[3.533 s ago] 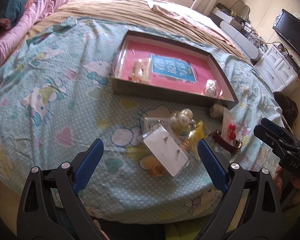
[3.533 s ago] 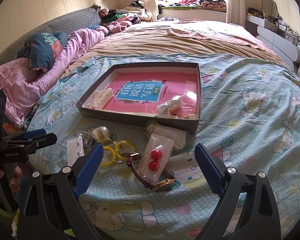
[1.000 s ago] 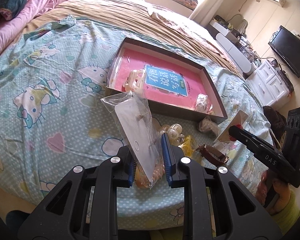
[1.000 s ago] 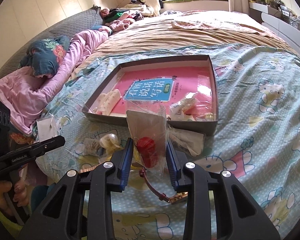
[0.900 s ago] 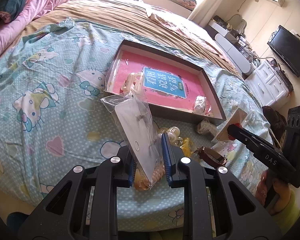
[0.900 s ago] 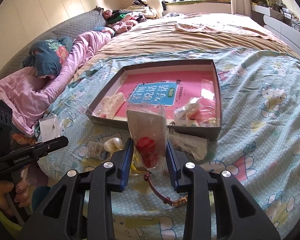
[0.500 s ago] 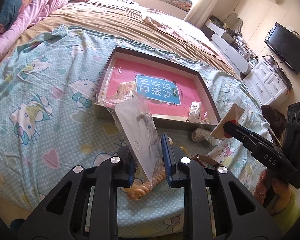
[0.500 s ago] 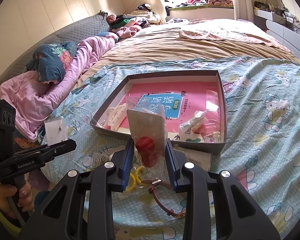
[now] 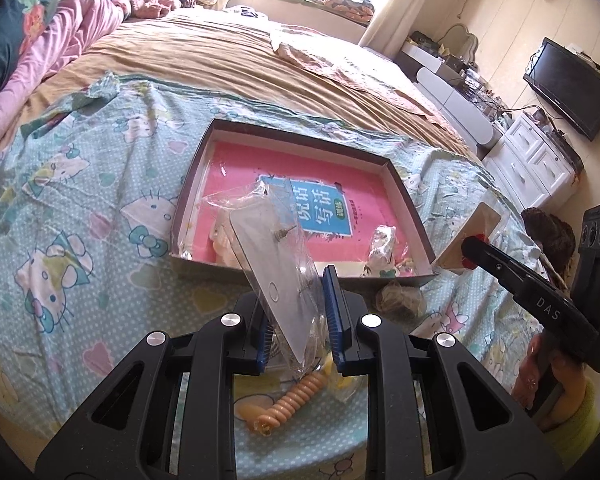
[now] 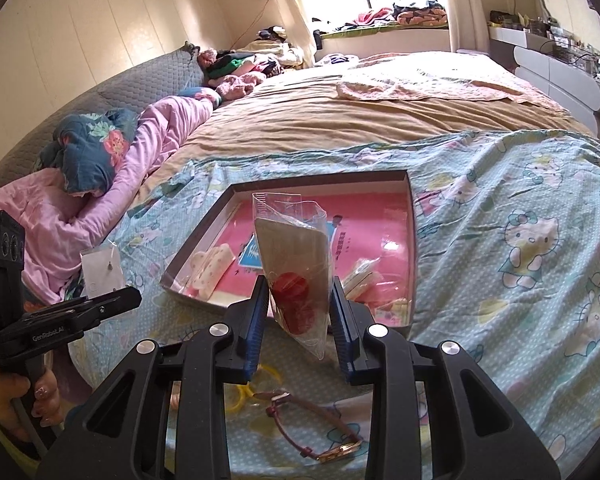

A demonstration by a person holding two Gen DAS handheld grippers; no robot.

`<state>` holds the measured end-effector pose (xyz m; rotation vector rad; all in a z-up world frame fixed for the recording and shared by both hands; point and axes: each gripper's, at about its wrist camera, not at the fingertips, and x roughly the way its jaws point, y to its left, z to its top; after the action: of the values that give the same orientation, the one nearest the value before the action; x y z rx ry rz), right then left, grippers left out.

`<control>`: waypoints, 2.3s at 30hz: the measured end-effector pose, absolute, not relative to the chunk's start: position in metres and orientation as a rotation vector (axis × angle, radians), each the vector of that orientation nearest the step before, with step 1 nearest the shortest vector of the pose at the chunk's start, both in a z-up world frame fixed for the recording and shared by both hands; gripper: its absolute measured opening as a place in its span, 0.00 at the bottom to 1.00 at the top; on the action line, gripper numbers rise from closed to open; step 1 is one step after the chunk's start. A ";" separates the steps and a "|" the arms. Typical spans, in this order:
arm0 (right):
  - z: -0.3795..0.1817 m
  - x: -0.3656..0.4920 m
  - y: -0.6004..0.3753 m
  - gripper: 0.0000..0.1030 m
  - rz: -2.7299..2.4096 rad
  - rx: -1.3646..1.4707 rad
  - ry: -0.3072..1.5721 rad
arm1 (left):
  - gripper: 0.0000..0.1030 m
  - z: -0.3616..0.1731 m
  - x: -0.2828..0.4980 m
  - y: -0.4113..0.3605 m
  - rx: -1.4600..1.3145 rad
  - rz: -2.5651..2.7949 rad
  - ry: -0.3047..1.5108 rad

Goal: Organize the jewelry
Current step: 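Carry the earring card into the tray with the left gripper while the right gripper carries the red-ball bag there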

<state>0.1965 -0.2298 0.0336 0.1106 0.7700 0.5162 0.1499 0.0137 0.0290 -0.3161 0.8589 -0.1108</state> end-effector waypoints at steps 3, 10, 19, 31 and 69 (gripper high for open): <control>0.036 0.202 -0.235 0.28 0.500 0.115 0.757 | 0.15 0.032 0.156 0.011 -0.308 -0.114 0.854; 0.041 0.214 -0.244 0.28 0.464 0.114 0.733 | 0.15 0.034 0.170 0.007 -0.296 -0.120 0.850; 0.039 0.231 -0.256 0.28 0.415 0.118 0.726 | 0.15 0.036 0.192 0.002 -0.282 -0.127 0.840; 0.024 0.244 -0.257 0.28 0.387 0.118 0.765 | 0.15 0.024 0.226 -0.001 -0.271 -0.129 0.856; -0.033 0.276 -0.241 0.28 0.384 0.087 0.906 | 0.16 -0.038 0.270 -0.018 -0.206 -0.162 0.991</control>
<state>0.2763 -0.2406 -0.0335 0.0870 0.9060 0.3841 0.2705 -0.0177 -0.0379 -0.2062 0.9908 -0.1624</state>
